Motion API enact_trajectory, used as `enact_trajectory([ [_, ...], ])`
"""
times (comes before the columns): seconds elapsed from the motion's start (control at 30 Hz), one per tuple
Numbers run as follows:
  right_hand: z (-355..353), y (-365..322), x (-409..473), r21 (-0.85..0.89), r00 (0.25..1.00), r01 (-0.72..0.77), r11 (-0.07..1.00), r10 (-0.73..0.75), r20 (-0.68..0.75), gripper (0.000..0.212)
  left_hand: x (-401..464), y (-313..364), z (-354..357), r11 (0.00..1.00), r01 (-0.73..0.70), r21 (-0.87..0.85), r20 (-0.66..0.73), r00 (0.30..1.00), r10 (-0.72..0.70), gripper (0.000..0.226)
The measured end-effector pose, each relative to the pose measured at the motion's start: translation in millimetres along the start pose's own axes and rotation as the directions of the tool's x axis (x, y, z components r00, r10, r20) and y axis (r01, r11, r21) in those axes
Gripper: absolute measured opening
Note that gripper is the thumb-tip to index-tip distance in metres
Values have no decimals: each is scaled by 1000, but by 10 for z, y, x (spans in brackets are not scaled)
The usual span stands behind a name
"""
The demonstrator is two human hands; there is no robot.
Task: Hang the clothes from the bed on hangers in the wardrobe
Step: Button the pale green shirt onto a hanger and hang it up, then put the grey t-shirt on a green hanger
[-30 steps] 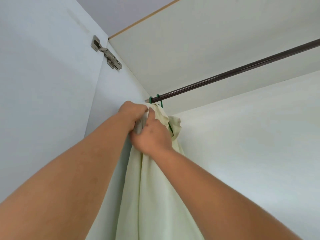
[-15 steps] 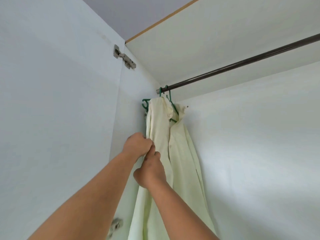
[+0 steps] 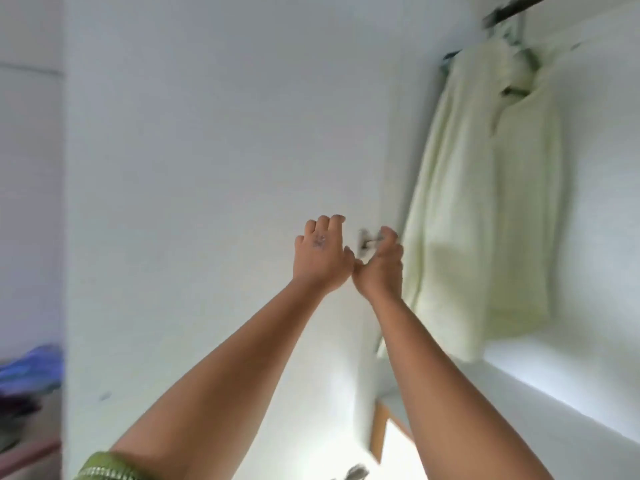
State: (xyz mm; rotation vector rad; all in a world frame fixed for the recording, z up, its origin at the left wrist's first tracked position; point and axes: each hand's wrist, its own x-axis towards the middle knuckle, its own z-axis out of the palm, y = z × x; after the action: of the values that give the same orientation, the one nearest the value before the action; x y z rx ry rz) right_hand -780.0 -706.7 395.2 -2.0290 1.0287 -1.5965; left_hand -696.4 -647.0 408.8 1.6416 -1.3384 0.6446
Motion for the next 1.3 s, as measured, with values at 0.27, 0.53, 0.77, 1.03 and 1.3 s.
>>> enact_trajectory([
  [0.27, 1119, -937, -1744, 194, 981, 95, 976, -125, 148, 68, -1597, -1370, -1514, 917, 231, 326, -291, 947, -135, 54],
  [0.53, 2332, -2359, -3774, 383, 951, 141, 913, -232, 203, 66, -3176, -2564, -3626, 657, 490, 572, -380, 869, -317, 56],
  [0.77, 3124, -3324, -5577, 440, 763, 33, 897, -307, 569, 71, -4497, -3406, -4974, 402, 662, 632, -446, 736, -510, 59],
  [1.03, 4217, -3778, -6459, 401, 543, -84, 912, -296, 786, 70, -4988, -4549, -5519, 286, 726, 625, -431, 627, -649, 59],
  [1.3, 6083, -4126, -6821, 332, 430, -2, 943, -299, 852, 66, -5171, -6305, -5746, 252, 650, 717, -348, 646, -679, 35],
])
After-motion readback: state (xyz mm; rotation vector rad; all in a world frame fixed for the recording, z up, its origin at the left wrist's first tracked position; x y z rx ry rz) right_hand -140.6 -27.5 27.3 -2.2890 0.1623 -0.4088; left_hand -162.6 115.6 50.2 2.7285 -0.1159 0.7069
